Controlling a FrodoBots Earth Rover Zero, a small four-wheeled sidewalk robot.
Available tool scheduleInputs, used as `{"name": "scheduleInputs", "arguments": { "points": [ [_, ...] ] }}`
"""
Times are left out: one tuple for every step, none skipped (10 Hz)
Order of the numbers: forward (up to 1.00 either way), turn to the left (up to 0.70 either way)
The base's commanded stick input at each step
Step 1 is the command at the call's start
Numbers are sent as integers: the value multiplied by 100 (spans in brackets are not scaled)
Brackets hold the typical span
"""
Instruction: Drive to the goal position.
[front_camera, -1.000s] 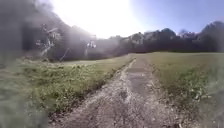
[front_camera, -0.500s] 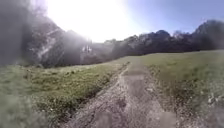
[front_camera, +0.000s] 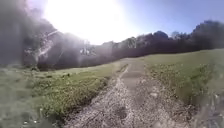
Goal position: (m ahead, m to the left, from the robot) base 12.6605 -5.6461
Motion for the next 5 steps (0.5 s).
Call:
{"name": "scheduleInputs", "arguments": {
  "points": [
    [50, 0],
    [50, 0],
    [50, 0],
    [50, 0],
    [50, 0]
  ]
}}
